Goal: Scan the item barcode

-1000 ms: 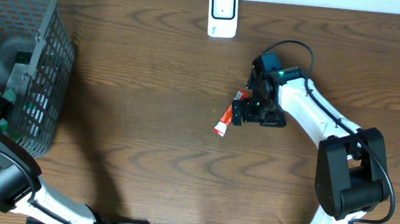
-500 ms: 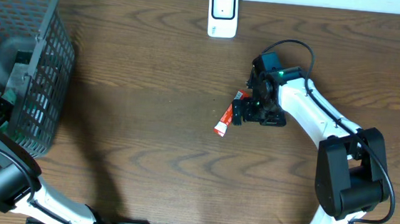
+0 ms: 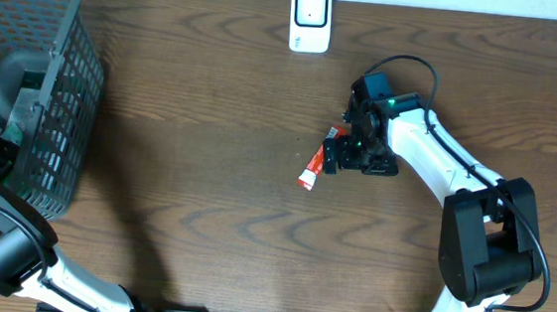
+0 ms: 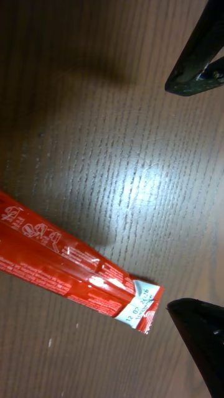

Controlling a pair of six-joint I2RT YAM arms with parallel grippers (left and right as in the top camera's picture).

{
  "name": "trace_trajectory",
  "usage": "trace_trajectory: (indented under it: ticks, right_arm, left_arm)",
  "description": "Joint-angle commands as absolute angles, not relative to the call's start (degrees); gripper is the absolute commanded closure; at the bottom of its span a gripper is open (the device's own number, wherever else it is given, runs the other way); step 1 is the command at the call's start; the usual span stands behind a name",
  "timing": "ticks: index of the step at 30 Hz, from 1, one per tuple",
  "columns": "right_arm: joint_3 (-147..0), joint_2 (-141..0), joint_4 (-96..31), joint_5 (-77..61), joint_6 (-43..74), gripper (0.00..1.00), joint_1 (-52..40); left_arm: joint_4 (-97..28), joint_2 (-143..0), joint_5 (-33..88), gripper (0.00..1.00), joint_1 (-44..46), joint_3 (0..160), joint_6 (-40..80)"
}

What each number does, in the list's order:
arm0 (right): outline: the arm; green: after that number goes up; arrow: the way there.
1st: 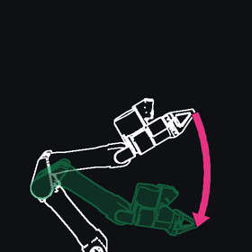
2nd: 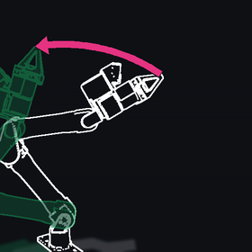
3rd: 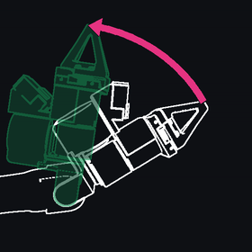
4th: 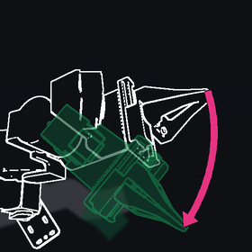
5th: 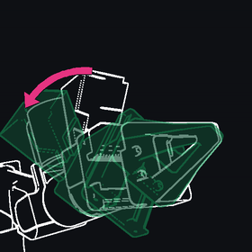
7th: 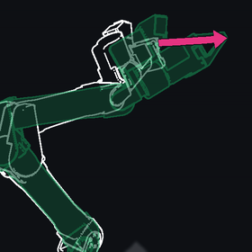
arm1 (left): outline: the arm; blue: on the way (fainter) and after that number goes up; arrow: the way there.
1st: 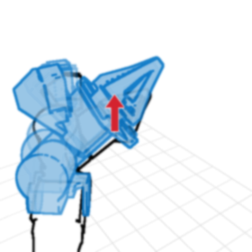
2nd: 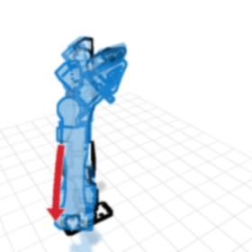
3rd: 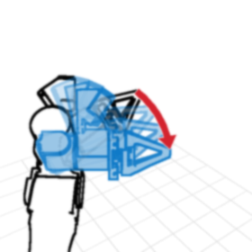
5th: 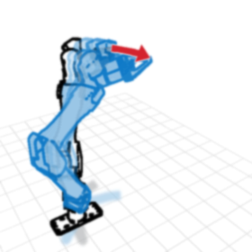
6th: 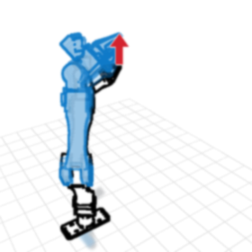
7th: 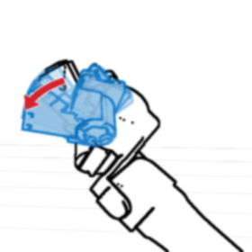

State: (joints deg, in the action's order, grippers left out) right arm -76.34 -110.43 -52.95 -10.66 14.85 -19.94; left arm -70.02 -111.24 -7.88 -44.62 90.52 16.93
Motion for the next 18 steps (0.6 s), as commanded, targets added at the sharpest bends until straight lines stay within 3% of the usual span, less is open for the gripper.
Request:
trace_trajectory:
  ticks: [1,3,11,18]
  right_arm:
    - [-76.16,-109.82,-52.64,-10.35,14.48,0.01,-20.84]
    - [-76.16,-109.82,-52.69,-10.35,14.48,0.01,-20.84]
    - [-76.16,-109.82,-52.69,-10.35,14.48,0.01,-20.84]
    - [-76.16,-109.82,-52.71,-10.35,14.5,0.01,-20.84]
  left_arm:
    - [-68.69,-111.55,-8.58,0.22,-44.86,87.99,18.13]
    - [-68.25,-111.39,-8.29,0.22,-44.88,88.25,18.48]
    - [-67.92,-106.37,-8.14,0.42,-44.88,92.23,18.5]
    - [-64.1,-99.37,-8.12,0.43,-44.88,92.51,18.52]
